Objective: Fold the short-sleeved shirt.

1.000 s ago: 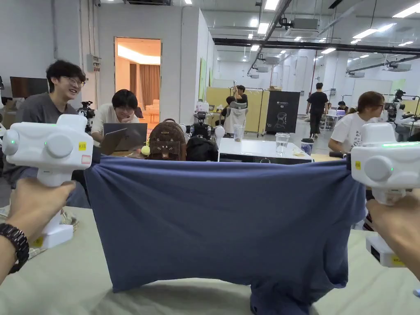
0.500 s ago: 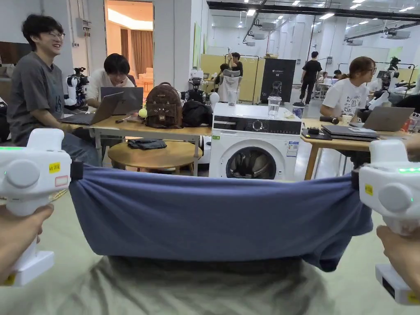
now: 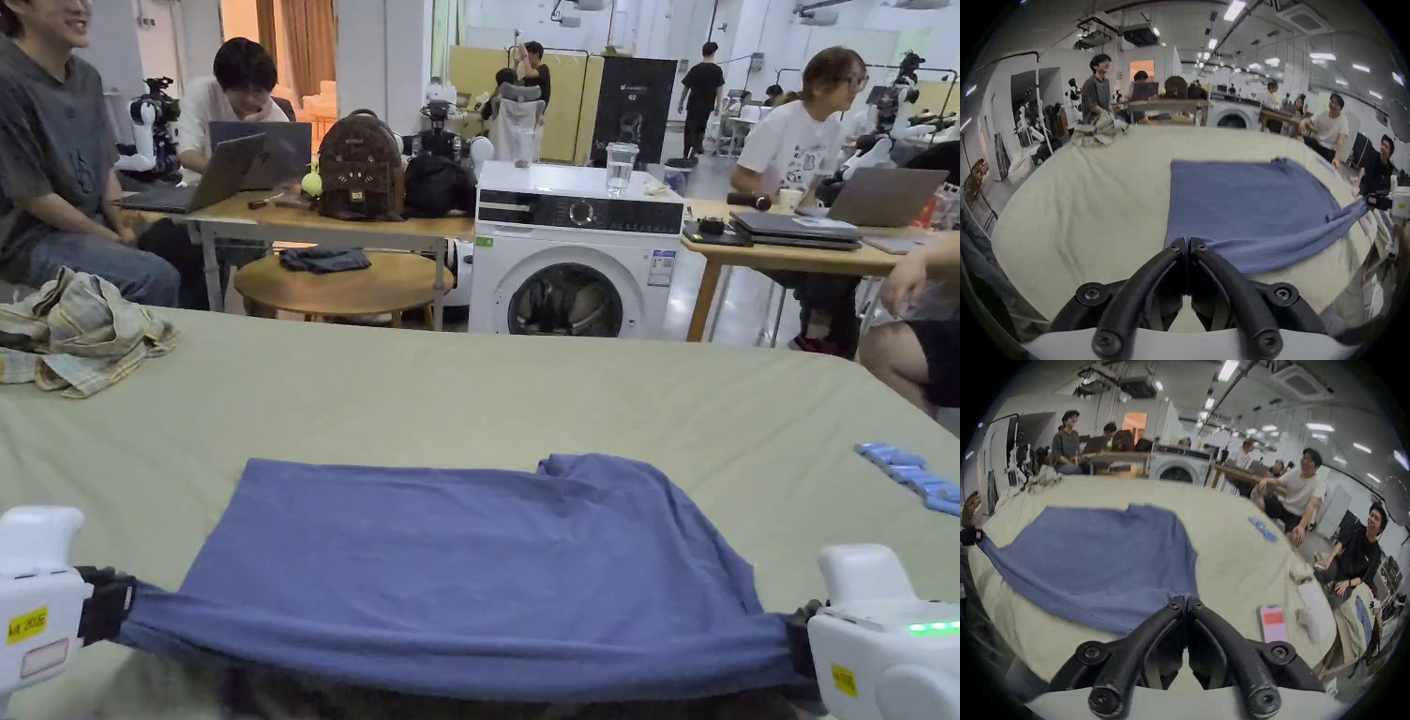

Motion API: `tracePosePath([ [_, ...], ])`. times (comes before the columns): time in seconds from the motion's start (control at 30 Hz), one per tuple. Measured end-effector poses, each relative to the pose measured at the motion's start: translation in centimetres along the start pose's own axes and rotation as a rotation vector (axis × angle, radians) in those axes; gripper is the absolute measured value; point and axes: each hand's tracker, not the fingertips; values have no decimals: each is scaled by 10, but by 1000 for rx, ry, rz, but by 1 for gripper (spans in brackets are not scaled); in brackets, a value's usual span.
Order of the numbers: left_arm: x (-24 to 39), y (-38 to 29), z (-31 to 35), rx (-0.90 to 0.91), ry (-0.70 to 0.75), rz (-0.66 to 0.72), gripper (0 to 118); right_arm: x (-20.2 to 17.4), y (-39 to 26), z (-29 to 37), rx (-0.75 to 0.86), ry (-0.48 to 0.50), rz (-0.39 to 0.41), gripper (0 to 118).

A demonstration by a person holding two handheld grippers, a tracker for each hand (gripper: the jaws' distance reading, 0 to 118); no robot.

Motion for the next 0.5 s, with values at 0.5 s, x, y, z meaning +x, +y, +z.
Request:
tracePosePath([
  [0.5, -13, -41, -72, -348, -28, 104, 0, -4, -54, -71, -348, 17, 63, 10],
])
